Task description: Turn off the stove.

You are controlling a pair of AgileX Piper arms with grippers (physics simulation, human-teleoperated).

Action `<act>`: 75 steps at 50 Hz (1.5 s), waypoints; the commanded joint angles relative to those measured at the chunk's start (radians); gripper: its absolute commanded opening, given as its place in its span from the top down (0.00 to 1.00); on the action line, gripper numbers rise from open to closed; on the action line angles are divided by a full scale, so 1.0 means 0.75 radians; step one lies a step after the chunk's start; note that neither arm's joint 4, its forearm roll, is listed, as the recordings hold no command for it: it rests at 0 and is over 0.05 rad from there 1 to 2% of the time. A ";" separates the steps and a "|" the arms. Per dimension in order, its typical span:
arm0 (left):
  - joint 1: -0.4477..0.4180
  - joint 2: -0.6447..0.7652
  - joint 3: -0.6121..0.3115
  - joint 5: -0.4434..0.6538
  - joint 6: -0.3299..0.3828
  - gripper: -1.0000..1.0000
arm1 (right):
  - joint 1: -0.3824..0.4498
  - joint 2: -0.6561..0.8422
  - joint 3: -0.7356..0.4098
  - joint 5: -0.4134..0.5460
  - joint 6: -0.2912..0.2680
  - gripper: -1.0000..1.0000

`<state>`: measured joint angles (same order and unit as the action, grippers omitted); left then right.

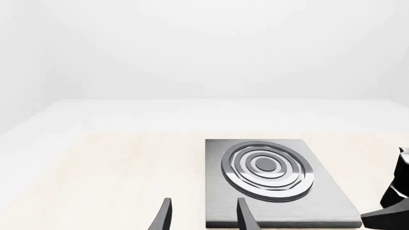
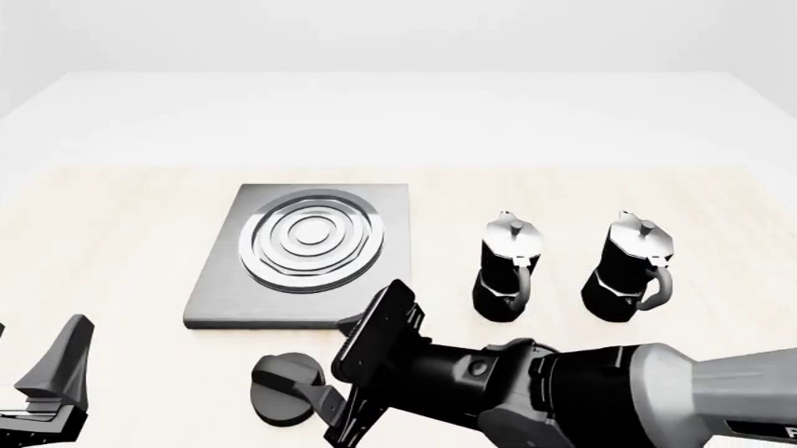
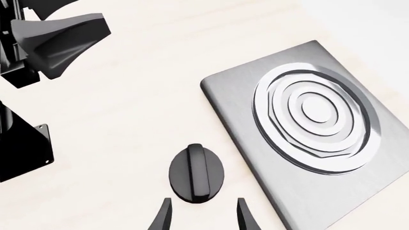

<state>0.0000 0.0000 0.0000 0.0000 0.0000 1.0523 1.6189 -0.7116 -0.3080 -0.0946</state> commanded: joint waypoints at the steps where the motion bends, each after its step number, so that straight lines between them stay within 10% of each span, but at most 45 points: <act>1: 0.000 0.000 0.000 0.000 0.000 0.00 | 0.014 0.112 -0.048 -0.052 0.019 0.00; 75: 0.000 0.000 0.000 0.000 0.000 0.00 | 0.109 0.396 -0.149 -0.118 0.027 0.00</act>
<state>0.0000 0.0000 0.0000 0.0000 0.0000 1.1188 1.8990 -0.8085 -0.4007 -0.0771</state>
